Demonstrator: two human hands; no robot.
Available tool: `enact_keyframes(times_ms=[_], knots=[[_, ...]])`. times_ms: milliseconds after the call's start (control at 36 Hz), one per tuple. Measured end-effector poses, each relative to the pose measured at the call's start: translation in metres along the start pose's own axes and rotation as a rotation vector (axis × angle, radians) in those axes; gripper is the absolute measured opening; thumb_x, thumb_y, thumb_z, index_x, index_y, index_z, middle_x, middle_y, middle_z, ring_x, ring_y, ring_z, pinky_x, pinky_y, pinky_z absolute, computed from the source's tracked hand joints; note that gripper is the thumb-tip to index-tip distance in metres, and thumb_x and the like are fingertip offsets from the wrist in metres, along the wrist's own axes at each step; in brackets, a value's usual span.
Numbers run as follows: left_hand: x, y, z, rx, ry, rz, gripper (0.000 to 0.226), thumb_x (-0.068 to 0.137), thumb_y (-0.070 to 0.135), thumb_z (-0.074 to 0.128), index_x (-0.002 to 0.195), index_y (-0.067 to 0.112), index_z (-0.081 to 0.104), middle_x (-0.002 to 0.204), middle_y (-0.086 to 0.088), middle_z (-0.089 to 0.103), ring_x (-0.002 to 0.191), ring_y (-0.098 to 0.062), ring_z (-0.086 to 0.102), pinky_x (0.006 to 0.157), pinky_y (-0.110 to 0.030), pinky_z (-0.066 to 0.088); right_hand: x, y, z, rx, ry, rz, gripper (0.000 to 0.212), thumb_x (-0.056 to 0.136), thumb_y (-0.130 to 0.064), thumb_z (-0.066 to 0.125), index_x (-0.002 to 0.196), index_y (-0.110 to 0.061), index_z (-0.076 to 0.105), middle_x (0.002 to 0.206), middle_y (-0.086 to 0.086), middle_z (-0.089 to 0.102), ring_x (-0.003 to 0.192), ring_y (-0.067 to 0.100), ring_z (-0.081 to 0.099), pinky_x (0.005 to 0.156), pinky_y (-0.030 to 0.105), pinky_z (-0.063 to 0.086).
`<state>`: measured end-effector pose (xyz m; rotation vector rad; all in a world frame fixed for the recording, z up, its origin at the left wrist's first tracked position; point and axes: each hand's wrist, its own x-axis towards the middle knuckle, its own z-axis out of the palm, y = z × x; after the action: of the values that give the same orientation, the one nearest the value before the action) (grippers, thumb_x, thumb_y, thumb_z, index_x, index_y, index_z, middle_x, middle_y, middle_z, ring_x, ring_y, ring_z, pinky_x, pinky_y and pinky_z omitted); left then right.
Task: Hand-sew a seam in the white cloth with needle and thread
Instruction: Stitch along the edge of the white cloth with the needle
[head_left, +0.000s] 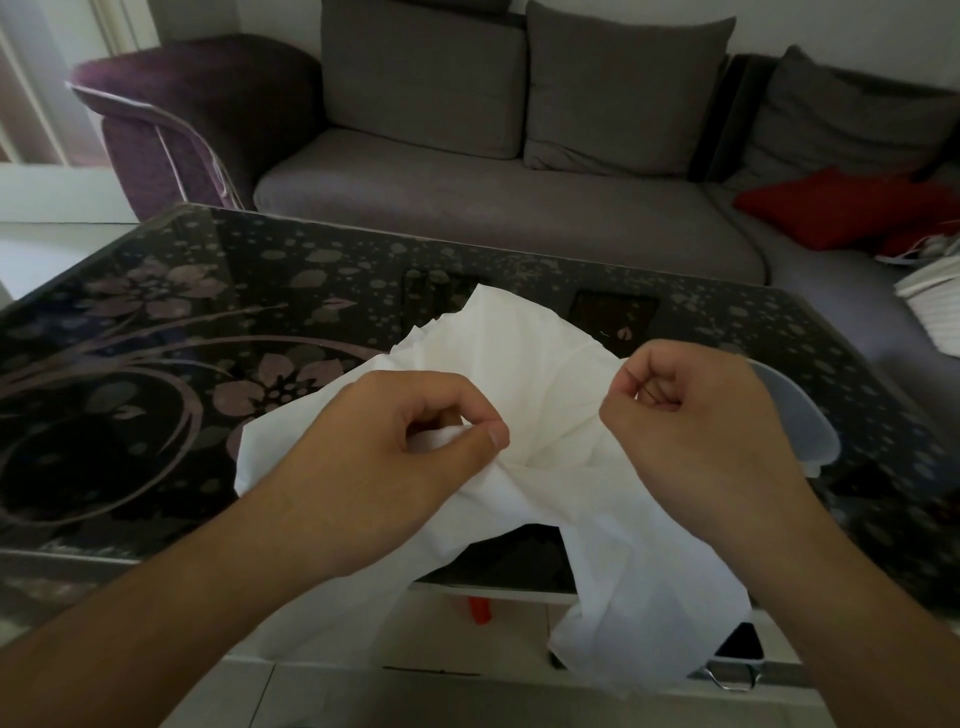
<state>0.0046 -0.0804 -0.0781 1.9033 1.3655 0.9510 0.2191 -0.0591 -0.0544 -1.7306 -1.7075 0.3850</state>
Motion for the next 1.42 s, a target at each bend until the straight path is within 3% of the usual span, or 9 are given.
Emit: enact_keyframes(times_ms=[194, 306, 417, 500, 583, 611, 833, 1167, 1417], knots=[[0.0, -0.001, 0.0, -0.018, 0.015, 0.013, 0.013, 0.094, 0.039, 0.065, 0.091, 0.038, 0.078, 0.095, 0.024, 0.074, 0.098, 0.002, 0.067, 0.082, -0.011, 0.053, -0.001, -0.005, -0.005, 0.147, -0.069, -0.018, 0.023, 0.092, -0.011, 0.07, 0.094, -0.033, 0.064, 0.053, -0.004, 0.053, 0.049, 0.005, 0.05, 0.044, 0.012, 0.039], [0.0, -0.001, -0.002, -0.067, 0.011, 0.027, 0.012, 0.095, 0.037, 0.068, 0.092, 0.038, 0.079, 0.096, 0.021, 0.075, 0.095, -0.007, 0.069, 0.085, -0.026, 0.056, -0.009, -0.014, -0.008, 0.316, -0.338, -0.136, 0.036, 0.092, -0.008, 0.071, 0.11, -0.039, 0.065, 0.053, 0.0, 0.047, 0.048, 0.007, 0.044, 0.048, 0.014, 0.042], [0.0, 0.002, -0.003, -0.105, -0.003, 0.065, 0.013, 0.094, 0.036, 0.068, 0.095, 0.04, 0.08, 0.092, 0.018, 0.077, 0.085, -0.01, 0.069, 0.077, -0.026, 0.053, -0.014, -0.018, 0.0, 0.377, -0.525, -0.208, 0.03, 0.093, -0.015, 0.072, 0.112, -0.037, 0.069, 0.052, 0.0, 0.045, 0.047, 0.008, 0.041, 0.049, 0.015, 0.039], [0.0, 0.001, -0.004, -0.113, -0.027, 0.075, 0.015, 0.095, 0.034, 0.068, 0.1, 0.042, 0.079, 0.089, 0.017, 0.076, 0.071, -0.01, 0.063, 0.067, -0.023, 0.049, -0.014, -0.016, 0.005, 0.341, -0.502, -0.214, 0.016, 0.092, -0.024, 0.074, 0.104, -0.033, 0.07, 0.049, -0.004, 0.046, 0.044, 0.007, 0.042, 0.049, 0.012, 0.039], [0.0, 0.001, -0.005, -0.156, -0.071, 0.057, 0.016, 0.096, 0.031, 0.068, 0.106, 0.041, 0.077, 0.103, 0.013, 0.078, 0.092, -0.022, 0.072, 0.087, -0.048, 0.059, -0.014, -0.014, 0.004, 0.337, -0.438, -0.182, 0.006, 0.09, -0.028, 0.076, 0.093, -0.03, 0.071, 0.048, -0.006, 0.042, 0.043, 0.006, 0.038, 0.047, 0.014, 0.036], [-0.001, 0.001, -0.006, -0.169, -0.078, 0.046, 0.018, 0.096, 0.029, 0.069, 0.107, 0.04, 0.076, 0.106, 0.012, 0.077, 0.099, -0.023, 0.072, 0.093, -0.049, 0.058, -0.013, -0.013, 0.004, 0.331, -0.413, -0.172, 0.005, 0.089, -0.029, 0.076, 0.089, -0.028, 0.071, 0.048, -0.006, 0.041, 0.044, 0.006, 0.037, 0.046, 0.015, 0.036], [0.003, 0.002, -0.01, -0.082, -0.074, -0.042, 0.014, 0.093, 0.039, 0.068, 0.104, 0.04, 0.075, 0.1, 0.02, 0.076, 0.099, -0.002, 0.071, 0.093, -0.033, 0.059, -0.01, -0.013, 0.0, 0.27, -0.317, -0.177, 0.014, 0.088, -0.025, 0.077, 0.08, -0.026, 0.066, 0.048, -0.005, 0.044, 0.044, 0.007, 0.041, 0.047, 0.011, 0.04], [0.002, 0.004, -0.012, -0.099, -0.102, -0.082, 0.012, 0.094, 0.039, 0.067, 0.094, 0.035, 0.078, 0.096, 0.019, 0.076, 0.093, -0.003, 0.071, 0.089, -0.036, 0.06, -0.008, -0.013, 0.001, 0.229, -0.282, -0.164, 0.015, 0.088, -0.022, 0.079, 0.082, -0.026, 0.065, 0.05, -0.004, 0.048, 0.045, 0.006, 0.044, 0.048, 0.009, 0.041], [-0.001, 0.006, -0.013, -0.22, -0.064, -0.121, 0.012, 0.095, 0.035, 0.068, 0.094, 0.033, 0.08, 0.098, 0.014, 0.078, 0.093, -0.006, 0.074, 0.09, -0.037, 0.059, -0.008, -0.014, -0.012, 0.303, -0.343, -0.146, 0.021, 0.09, -0.012, 0.075, 0.099, -0.03, 0.067, 0.053, -0.003, 0.046, 0.048, 0.006, 0.044, 0.051, 0.013, 0.042]])
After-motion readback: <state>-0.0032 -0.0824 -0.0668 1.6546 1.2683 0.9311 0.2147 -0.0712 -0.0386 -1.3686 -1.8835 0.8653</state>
